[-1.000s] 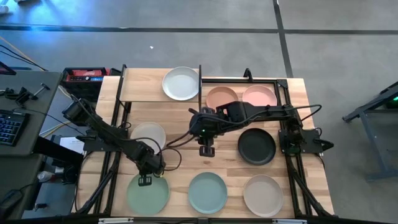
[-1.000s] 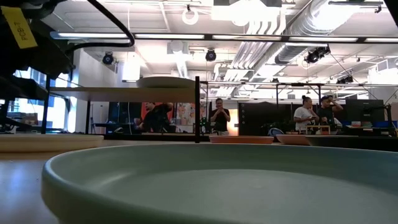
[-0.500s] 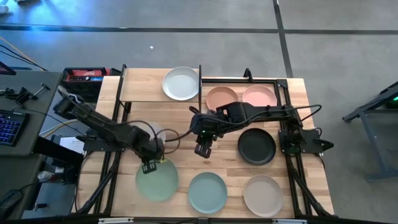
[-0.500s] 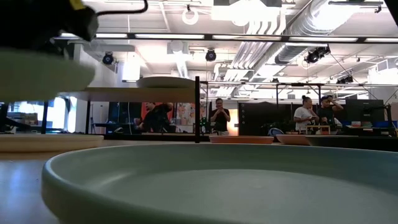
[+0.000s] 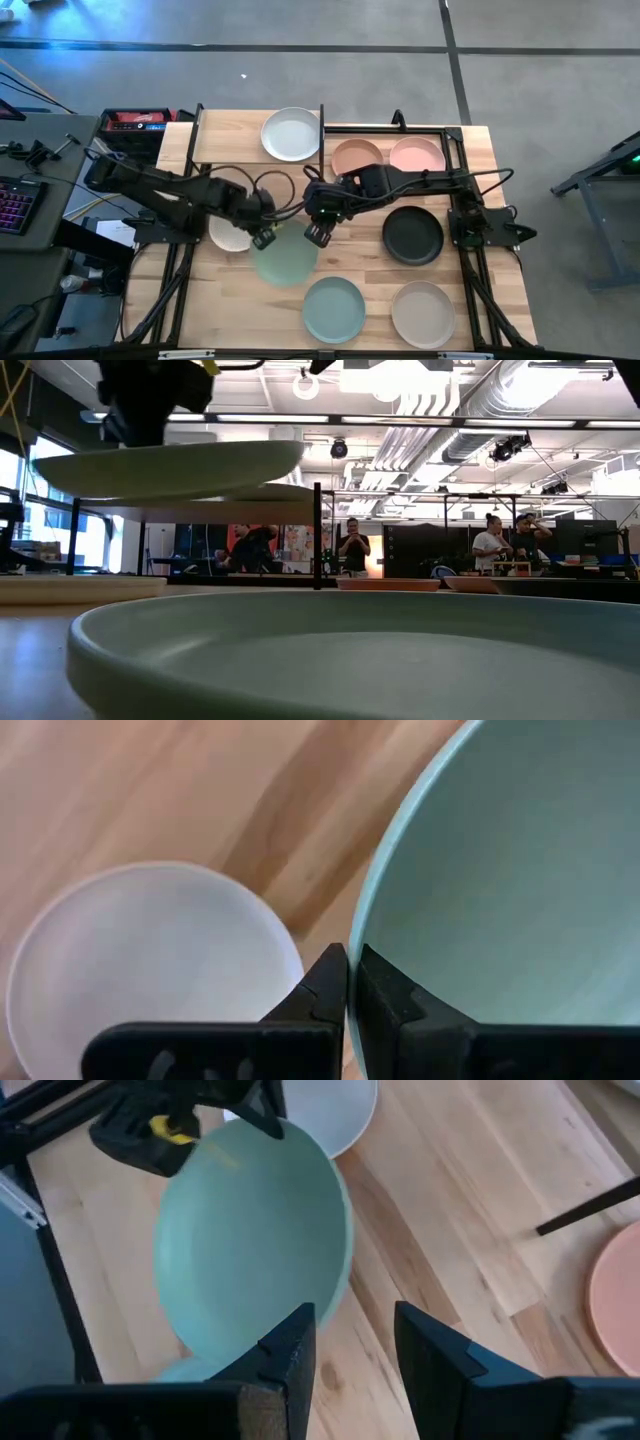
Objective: Place and stack plates onto a shelf
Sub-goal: Stack the green plate on top of the light blue plate on the shelf
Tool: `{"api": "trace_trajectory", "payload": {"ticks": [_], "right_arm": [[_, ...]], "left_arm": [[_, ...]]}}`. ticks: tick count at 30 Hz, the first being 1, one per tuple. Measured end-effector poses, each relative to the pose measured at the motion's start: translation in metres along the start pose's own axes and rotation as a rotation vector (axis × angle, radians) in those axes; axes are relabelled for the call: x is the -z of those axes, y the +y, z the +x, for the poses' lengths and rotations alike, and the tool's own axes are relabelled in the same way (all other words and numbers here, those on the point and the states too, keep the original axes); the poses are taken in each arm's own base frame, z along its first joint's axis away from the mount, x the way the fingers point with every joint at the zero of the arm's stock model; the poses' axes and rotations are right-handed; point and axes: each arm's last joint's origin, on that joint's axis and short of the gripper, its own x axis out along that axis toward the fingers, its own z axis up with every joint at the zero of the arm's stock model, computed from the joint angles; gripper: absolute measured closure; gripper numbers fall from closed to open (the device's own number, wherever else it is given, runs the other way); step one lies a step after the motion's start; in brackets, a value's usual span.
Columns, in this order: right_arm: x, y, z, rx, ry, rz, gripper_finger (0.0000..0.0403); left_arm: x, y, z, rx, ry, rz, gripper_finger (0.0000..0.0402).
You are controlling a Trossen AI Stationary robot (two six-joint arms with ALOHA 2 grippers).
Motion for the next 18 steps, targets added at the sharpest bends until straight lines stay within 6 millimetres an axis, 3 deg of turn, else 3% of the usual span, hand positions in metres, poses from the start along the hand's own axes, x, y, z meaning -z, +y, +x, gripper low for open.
{"api": "trace_trajectory", "payload": {"ticks": [11,18], "right_arm": [[-0.001,-0.002,0.003,0.070,-0.030,0.017,0.0289],[0.002,-0.008,0.003,0.122,0.002,0.036,0.0289]], "left_arm": [[-0.025,0.006,-0.012,0.027,-0.090,-0.030,0.0401],[-0.037,0.002,-0.032,0.063,-0.165,0.009,0.0401]]}}
